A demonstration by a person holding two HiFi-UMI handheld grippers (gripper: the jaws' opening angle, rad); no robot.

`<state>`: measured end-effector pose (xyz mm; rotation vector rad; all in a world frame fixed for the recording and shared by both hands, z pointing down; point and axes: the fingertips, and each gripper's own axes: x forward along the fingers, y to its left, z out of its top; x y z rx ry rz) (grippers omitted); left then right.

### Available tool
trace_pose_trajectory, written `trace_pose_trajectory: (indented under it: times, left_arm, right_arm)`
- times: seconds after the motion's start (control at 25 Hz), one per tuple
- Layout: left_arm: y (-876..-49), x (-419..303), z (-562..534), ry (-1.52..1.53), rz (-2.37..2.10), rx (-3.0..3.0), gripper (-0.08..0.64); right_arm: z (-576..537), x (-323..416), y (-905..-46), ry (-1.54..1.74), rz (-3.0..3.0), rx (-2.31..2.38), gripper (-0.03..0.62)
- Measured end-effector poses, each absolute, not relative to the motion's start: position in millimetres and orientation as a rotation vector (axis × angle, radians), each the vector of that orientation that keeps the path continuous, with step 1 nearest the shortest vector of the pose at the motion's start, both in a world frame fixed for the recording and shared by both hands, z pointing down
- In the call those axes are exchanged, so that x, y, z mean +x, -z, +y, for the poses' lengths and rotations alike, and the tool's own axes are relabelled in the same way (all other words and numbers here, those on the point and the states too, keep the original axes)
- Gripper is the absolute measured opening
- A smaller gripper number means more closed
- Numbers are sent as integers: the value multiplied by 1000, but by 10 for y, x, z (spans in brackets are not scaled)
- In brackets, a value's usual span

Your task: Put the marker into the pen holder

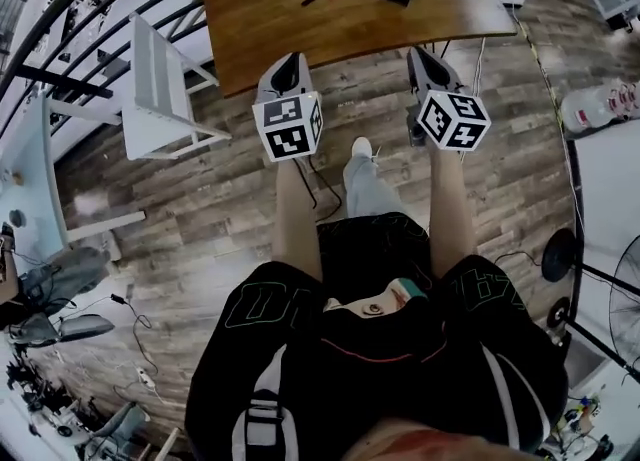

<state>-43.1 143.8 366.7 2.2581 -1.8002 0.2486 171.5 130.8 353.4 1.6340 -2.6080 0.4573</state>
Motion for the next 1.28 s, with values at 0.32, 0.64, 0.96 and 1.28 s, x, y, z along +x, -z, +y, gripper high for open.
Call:
trace_pose_trajectory:
  times: [0.32, 0.64, 0.96, 1.28]
  left_arm:
    - [-3875, -156, 613, -270, -1781, 2257, 6]
    - [-3814, -136, -152, -300, -1808, 2224, 6]
    - [-3591, -84, -593, -471, -1839, 2330, 6]
    - [-3922, -520, -631, -440, -1826, 2209, 6]
  right_arm:
    - [399, 1753, -3792, -470, -2587, 1556, 5]
    - [-474, 1585, -3657, -408, -2661, 1453, 5]
    - [-1002, 1407, -3548, -437, -2725, 1424, 5]
    - [-1213, 996, -3798, -490, -2699, 1355, 5]
